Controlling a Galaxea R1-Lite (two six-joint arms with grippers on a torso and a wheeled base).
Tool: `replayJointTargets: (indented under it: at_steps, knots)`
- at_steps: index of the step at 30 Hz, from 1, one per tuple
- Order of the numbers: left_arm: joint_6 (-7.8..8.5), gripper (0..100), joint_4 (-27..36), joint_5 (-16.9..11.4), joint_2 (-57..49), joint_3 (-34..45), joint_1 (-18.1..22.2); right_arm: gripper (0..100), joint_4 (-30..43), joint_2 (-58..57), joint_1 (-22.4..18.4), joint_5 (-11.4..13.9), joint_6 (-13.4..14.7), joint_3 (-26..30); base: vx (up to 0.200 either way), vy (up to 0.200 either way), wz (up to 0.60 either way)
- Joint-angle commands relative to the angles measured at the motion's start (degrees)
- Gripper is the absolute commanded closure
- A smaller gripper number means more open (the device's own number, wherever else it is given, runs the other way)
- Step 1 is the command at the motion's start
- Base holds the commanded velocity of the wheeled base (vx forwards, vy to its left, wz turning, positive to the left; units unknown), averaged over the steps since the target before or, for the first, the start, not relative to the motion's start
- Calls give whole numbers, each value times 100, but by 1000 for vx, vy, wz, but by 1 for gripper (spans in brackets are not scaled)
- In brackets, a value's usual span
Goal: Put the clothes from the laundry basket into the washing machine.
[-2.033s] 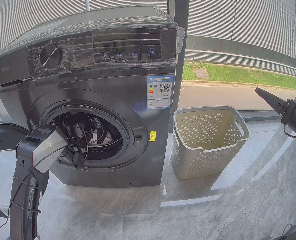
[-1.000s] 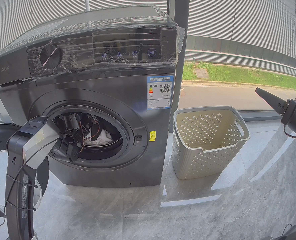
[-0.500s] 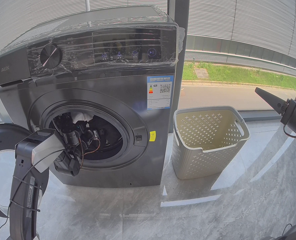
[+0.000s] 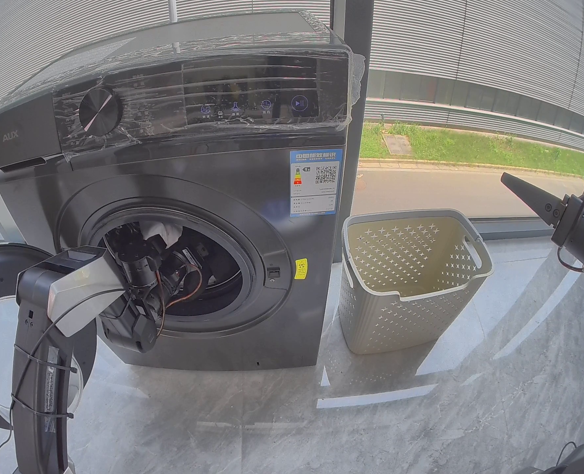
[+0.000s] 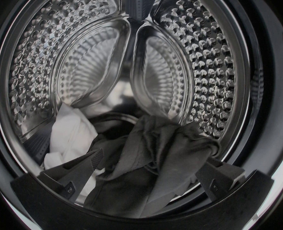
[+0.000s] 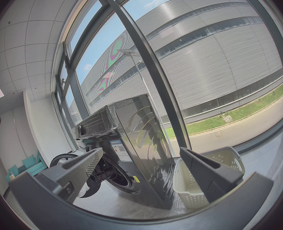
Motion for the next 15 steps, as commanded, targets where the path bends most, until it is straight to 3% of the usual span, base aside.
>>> replayJointTargets:
  at_steps: [1, 5, 8, 10, 15]
  knots:
    - [-47, 0, -122, 18, 11, -299, -72, 0, -2, 25, 3, -5, -8, 0, 0, 0, 0]
    - [-21, 0, 326, 53, 11, -335, -29, 0, -2, 16, 3, -5, 1, 0, 0, 0, 0]
    - [6, 0, 589, 457, 178, -598, 7, 0, -2, 7, 3, 3, 10, 0, 0, 0, 0]
    - [6, 0, 589, 457, 178, -598, 7, 0, -2, 7, 3, 3, 10, 0, 0, 0, 0]
    - [568, 0, 607, 519, 644, -1679, 209, 0, -2, 7, -6, 3, 10, 8, 0, 0, 0]
